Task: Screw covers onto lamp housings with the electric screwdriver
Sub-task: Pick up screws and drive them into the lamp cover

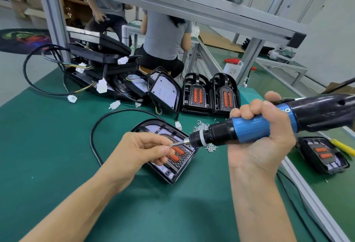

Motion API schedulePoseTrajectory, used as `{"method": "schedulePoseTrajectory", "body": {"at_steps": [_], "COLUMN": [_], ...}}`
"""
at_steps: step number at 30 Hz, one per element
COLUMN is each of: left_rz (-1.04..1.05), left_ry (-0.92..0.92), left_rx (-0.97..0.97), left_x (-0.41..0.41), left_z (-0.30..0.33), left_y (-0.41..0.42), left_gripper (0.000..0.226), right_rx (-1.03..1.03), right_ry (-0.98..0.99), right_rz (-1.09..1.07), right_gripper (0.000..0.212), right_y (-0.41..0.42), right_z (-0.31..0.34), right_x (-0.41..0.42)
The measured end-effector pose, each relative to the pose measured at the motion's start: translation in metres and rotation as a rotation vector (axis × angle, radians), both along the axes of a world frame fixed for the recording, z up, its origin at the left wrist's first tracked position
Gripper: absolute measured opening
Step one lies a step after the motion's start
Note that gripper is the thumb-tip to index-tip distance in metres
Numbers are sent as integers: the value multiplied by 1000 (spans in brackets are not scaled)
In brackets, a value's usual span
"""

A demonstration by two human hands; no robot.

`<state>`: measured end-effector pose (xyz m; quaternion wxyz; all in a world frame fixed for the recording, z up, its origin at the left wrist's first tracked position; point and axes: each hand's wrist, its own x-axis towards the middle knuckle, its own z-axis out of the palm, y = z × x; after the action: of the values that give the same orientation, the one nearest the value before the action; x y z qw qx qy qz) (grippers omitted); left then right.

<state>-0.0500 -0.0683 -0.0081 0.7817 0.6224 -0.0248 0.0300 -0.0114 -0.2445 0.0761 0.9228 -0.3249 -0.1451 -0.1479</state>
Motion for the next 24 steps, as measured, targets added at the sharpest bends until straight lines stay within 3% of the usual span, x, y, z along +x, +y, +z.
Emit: {"method": "schedulePoseTrajectory", "body": {"at_steps": [8,10,12,15,18,24], "left_rz": [43,114,191,239,284,278], "left_ry": [-33,-60,-100,-138,-210,-297], "left_rx": [62,225,505,814,974,1120], "left_x": [-4,-4,-8,-14,-16,-14], "left_z": [-4,-9,-15,-25,-30,-32], "left_y": [0,5,9,8,3,-5], "left_gripper": [9,19,26,17,9,18], "right_rx": [-57,-89,-139,-242,-325,-421], "right_ry": [-46,-66,-68,-47,-46,-81], "right_rz": [23,44,57,36,47,57], "right_gripper": [20,25,30,26,26,32], "right_y": [1,0,0,2,8,15], "right_z": [-2,-5,-10,-25,-39,-48], "right_x": [-1,-1,0,-1,-2,-3]}}
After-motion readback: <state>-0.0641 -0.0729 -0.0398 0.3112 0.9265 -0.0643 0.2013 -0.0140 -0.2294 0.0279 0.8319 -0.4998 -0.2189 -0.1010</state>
